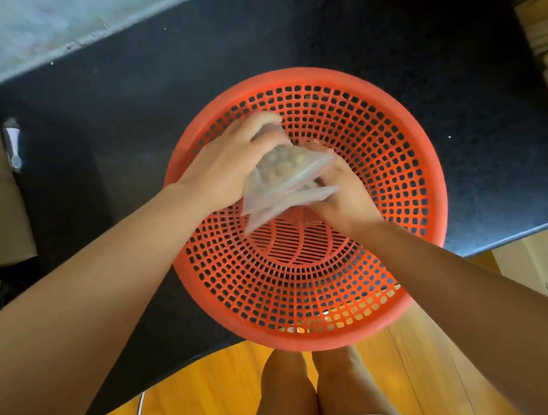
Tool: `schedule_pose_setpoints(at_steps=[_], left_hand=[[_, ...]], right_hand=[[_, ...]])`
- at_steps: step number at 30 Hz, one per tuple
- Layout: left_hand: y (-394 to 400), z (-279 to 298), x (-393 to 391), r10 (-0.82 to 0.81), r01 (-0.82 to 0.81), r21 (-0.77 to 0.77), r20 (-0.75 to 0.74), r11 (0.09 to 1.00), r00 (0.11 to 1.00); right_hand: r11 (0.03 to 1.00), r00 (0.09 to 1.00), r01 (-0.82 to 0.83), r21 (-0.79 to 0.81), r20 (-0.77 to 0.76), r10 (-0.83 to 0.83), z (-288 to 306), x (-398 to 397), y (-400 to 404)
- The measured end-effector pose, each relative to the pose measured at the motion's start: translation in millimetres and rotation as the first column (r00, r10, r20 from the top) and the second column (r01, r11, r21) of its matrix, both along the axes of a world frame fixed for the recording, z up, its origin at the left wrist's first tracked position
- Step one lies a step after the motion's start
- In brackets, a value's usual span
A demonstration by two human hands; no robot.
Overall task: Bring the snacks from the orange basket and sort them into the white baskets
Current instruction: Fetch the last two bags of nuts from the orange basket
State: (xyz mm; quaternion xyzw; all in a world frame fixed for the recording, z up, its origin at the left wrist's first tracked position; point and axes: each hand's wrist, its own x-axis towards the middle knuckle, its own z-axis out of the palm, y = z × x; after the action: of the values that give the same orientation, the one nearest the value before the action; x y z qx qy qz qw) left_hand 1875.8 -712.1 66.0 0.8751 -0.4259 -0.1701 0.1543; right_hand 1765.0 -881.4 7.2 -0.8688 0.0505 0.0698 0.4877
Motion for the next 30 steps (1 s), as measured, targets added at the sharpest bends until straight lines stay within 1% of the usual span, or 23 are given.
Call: schedule_pose_setpoints(at_steps=[1, 2, 3, 4, 6, 7, 8, 9, 10, 12, 14, 18, 20, 22, 24, 26, 28, 29, 30], left_hand=[[1, 3, -5, 0.125, -0.131, -0.055, -0.103, 0.990, 0.987], [2, 7, -8, 0.251, -0.280, -0.094, -0.241, 0.955, 0.937], [1, 12, -12, 0.340, -0.413, -0.126, -0.385, 0.902, 0.858], [0, 20, -16, 0.381, -0.494, -0.127, -0.483, 0.860, 0.788], [1, 35, -23, 0.396, -0.562, -0.118, -0.592, 0.819, 0.702], [5, 42, -29, 0.423, -0.644, -0.099, -0.677, 0.759, 0.602], [8, 51, -36, 0.431, -0.745, -0.071, -0.777, 0.664, 0.458], [14, 59, -45, 0.402, -0.820, -0.028, -0.862, 0.572, 0.310], [17, 67, -54, 0.330, -0.846, -0.012, -0.918, 0.532, 0.220], [22, 88, -72, 0.189, -0.848, -0.020, -0.972, 0.529, 0.141], [23, 108, -88, 0.073, -0.850, -0.026, -0.994, 0.527, 0.076], [26, 140, -118, -0.124, -0.844, -0.018, -0.991, 0.536, -0.058], [28, 154, -132, -0.179, -0.829, 0.001, -0.976, 0.559, -0.122], [30, 165, -144, -0.174, -0.810, 0.027, -0.972, 0.586, -0.158], [32, 172, -156, -0.138, -0.773, 0.034, -0.978, 0.634, -0.156], [36, 178, -165, -0.095, -0.726, 0.035, -0.986, 0.687, -0.137], [39, 185, -172, -0.064, -0.650, 0.037, -0.989, 0.759, -0.130], [41, 187, -177, -0.062, -0.594, 0.026, -0.990, 0.804, -0.127], [42, 189, -182, -0.059, -0.531, 0.004, -0.993, 0.848, -0.102]], right_hand=[[1.000, 1.000, 0.013, 0.023, 0.018, -0.014, 7, -5, -1], [0.996, 0.999, 0.044, 0.072, 0.005, -0.044, 14, -11, -2], [0.984, 0.994, 0.099, 0.148, -0.052, -0.092, 22, -19, -3], [0.957, 0.981, 0.171, 0.233, -0.128, -0.144, 31, -28, -3], [0.862, 0.937, 0.328, 0.386, -0.247, -0.246, 50, -47, -2], [0.804, 0.912, 0.399, 0.441, -0.279, -0.299, 61, -57, -1], [0.751, 0.890, 0.453, 0.480, -0.296, -0.348, 71, -68, -2], [0.699, 0.868, 0.497, 0.514, -0.308, -0.391, 82, -78, -2], [0.640, 0.841, 0.541, 0.546, -0.325, -0.434, 93, -88, -2], [0.492, 0.765, 0.631, 0.600, -0.374, -0.525, 113, -109, -2], [0.370, 0.705, 0.673, 0.640, -0.407, -0.581, 135, -128, 0], [0.186, 0.595, 0.694, 0.695, -0.410, -0.691, 179, -164, 9], [0.119, 0.543, 0.695, 0.709, -0.409, -0.734, 201, -183, 19], [0.058, 0.485, 0.697, 0.715, -0.411, -0.772, 220, -203, 32], [-0.030, 0.406, 0.694, 0.719, -0.425, -0.809, 234, -224, 49], [-0.089, 0.358, 0.665, 0.741, -0.421, -0.833, 249, -244, 69], [-0.116, 0.316, 0.651, 0.750, -0.406, -0.857, 259, -262, 89], [-0.110, 0.292, 0.661, 0.742, -0.390, -0.873, 262, -272, 99], [-0.101, 0.260, 0.677, 0.729, -0.366, -0.893, 264, -282, 109]])
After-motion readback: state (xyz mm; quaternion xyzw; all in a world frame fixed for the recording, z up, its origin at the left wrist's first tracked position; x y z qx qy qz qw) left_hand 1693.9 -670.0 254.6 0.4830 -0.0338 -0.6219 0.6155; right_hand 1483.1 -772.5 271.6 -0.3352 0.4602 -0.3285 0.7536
